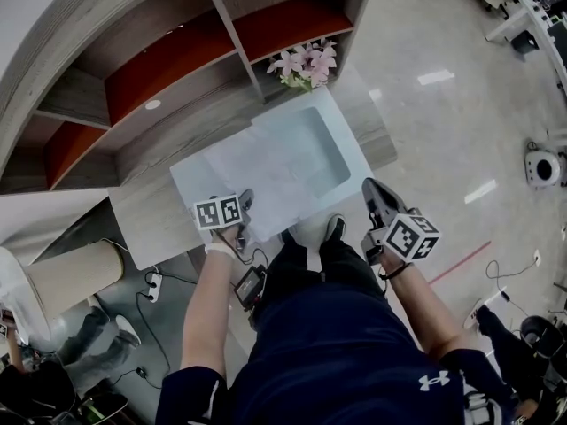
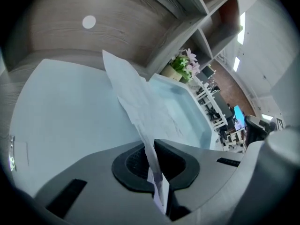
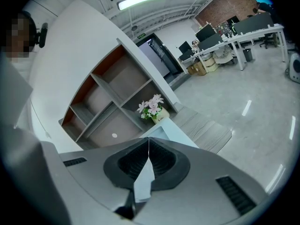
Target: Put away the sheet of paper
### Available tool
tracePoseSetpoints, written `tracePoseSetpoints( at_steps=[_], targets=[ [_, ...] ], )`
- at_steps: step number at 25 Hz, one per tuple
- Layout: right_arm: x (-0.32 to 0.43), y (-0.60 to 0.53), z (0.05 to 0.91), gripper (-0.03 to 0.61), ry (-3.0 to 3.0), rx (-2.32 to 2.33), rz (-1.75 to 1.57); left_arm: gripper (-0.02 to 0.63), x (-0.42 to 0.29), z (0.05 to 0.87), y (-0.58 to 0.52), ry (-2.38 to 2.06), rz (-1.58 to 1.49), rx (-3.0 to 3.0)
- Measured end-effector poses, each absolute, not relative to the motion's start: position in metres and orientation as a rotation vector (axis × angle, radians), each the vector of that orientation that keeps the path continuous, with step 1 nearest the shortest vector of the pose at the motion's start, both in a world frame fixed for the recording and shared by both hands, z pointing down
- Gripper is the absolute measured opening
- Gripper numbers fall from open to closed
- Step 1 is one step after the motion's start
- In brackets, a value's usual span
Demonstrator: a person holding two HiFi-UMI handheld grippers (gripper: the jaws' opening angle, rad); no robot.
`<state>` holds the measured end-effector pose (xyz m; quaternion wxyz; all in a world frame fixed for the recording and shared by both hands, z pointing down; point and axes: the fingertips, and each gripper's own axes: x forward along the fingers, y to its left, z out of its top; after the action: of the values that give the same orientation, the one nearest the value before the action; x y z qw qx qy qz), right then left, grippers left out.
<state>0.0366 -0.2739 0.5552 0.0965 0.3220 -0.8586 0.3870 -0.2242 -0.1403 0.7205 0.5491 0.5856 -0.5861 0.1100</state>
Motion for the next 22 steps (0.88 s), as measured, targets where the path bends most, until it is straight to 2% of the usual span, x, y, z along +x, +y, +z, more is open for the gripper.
tracePoseSetpoints(
  at_steps=[5, 13, 22],
  targets=[
    [0.042, -0.275, 0.562, 0.015, -2.526, 0.974, 1.163, 0.018, -0.215, 0.728, -0.151, -1.329, 0.251, 1.4],
    [0.049, -0.278, 0.561, 0.015, -2.523, 1.004, 1.176, 0.017, -0.21, 0.726, -0.181, -1.358, -0.034, 1.324],
    [0.056, -0.279, 0.564, 0.015, -2.503, 1.023, 1.194, 0.018, -0.192, 0.733, -0.204, -1.31, -0.104, 1.294]
  ],
)
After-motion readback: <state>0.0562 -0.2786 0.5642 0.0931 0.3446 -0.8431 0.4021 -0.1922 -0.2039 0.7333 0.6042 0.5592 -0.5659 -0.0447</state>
